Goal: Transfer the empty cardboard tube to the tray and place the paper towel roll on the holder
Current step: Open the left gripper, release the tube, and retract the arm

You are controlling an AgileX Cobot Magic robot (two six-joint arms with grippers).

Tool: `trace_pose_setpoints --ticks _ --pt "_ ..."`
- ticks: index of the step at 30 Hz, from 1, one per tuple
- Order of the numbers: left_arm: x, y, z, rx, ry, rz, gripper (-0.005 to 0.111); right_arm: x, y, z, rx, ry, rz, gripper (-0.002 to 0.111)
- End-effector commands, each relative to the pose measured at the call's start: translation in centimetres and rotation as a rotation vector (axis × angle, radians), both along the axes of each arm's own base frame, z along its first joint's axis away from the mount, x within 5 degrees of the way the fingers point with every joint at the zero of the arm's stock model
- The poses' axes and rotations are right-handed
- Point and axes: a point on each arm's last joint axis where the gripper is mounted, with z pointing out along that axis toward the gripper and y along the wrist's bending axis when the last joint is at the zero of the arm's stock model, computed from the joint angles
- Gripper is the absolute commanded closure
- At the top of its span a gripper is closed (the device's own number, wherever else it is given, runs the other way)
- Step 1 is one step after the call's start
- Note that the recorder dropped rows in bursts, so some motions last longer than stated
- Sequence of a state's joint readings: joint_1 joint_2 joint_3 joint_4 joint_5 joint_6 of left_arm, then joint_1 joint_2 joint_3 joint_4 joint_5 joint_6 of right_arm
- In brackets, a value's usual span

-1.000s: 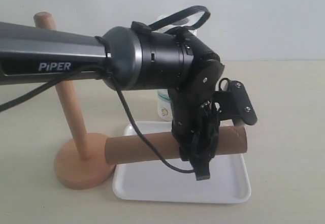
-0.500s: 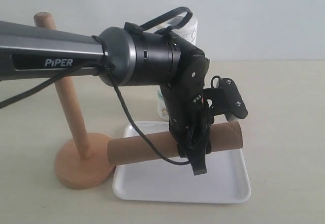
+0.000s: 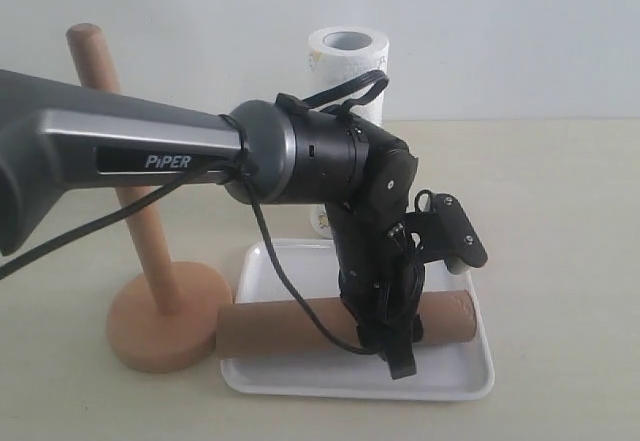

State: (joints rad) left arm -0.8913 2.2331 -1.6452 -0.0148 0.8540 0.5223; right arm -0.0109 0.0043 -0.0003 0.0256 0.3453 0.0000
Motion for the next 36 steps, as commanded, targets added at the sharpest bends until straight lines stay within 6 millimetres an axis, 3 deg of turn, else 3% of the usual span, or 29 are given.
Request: trace_pose_setpoints --ticks 1,9,13,15,18,19,24,29,36 --pt "-0.2 -0.2 0.4 -0.013 0.006 0.013 0.044 0.0 0.0 0.1 -0.005 -0.016 0.002 0.109" --pt "0.3 -0.9 3.1 -0.019 0.006 0.026 0.044 0.0 0.0 0.1 -0.005 -0.016 0.002 0.109" --pt "0.7 -1.3 8.2 -0.097 -0.060 0.027 0.044 0.0 0.0 0.1 -0.005 -0.016 0.002 0.109" --pt "0.5 -1.0 10.6 -0.121 -0.080 0.026 0.050 0.0 0.0 0.1 -0.005 -0.016 0.002 0.109" --pt "-0.5 0.1 13.1 -0.092 -0.042 0.026 0.098 0.0 0.0 0.1 -0.005 -0.016 0.002 0.109" --pt "-0.8 0.4 13.3 -0.079 -0.020 0.036 0.102 0.0 0.0 0.1 -0.005 -0.016 0.002 0.109" --pt "-1.7 0.9 15.2 -0.118 0.012 0.081 0.103 0.0 0.0 0.1 -0.005 -0.016 0.002 0.109" --pt "-3.3 2.5 20.5 -0.236 -0.033 0.098 0.103 0.0 0.0 0.1 -0.005 -0.016 0.002 0.109" --pt "-6.8 7.6 29.0 -0.389 -0.195 0.111 0.103 0.0 0.0 0.1 -0.005 -0.016 0.002 0.109"
